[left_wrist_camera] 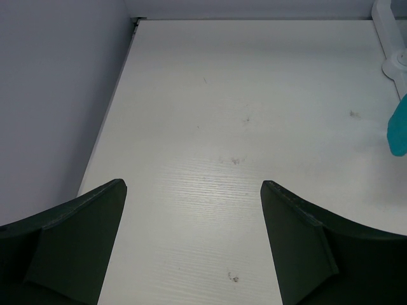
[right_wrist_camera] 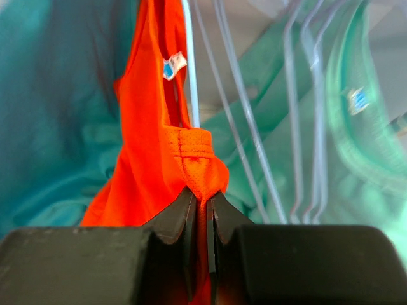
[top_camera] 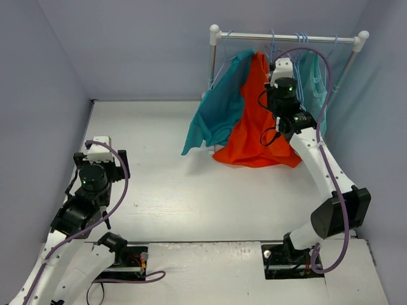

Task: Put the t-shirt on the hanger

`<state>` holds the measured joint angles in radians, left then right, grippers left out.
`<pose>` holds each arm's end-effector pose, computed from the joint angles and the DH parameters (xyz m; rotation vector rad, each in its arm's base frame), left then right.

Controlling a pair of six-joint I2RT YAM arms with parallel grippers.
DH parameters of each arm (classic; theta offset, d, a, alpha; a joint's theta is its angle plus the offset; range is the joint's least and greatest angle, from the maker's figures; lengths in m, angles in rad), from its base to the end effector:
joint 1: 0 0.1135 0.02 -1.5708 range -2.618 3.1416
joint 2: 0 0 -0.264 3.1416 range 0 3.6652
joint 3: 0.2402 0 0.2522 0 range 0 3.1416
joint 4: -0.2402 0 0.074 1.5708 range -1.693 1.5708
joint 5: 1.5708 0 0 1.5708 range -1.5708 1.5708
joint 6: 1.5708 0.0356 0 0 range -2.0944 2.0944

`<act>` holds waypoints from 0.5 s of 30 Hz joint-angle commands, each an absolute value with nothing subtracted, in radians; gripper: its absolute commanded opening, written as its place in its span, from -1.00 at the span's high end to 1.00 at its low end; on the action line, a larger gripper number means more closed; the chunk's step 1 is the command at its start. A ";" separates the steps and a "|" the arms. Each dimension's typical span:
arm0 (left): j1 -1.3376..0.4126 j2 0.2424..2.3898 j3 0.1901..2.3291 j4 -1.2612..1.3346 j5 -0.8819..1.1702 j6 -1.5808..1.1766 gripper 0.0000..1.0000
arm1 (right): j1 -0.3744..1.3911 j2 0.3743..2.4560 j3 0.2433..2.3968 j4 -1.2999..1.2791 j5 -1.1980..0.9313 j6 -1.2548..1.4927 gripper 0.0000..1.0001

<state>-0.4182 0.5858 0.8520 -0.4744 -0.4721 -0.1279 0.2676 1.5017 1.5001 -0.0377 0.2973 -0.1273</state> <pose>0.1199 -0.0356 0.3599 -0.0833 1.7540 0.0224 0.3449 0.0838 0.4322 -0.0876 1.6075 -0.1307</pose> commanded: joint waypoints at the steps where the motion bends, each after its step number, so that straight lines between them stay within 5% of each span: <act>1: -0.411 0.591 0.853 -0.423 -0.471 -0.146 -0.64 | 0.264 1.472 1.427 0.126 0.359 -0.084 1.00; 12: -0.411 0.598 0.854 -0.423 -0.465 -0.147 -0.64 | 0.258 1.470 1.318 0.204 0.326 -0.078 0.99; 13: -0.411 0.598 0.853 -0.423 -0.465 -0.147 -0.64 | 0.258 1.470 1.316 0.205 0.318 -0.077 0.89; 15: -0.411 0.598 0.853 -0.422 -0.465 -0.146 -0.64 | 0.257 1.461 1.313 0.203 0.287 -0.077 0.36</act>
<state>-0.4175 0.5869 0.8410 -0.4744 -0.4683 -0.1352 0.2668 1.5009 1.3200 0.1500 0.3182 -0.0910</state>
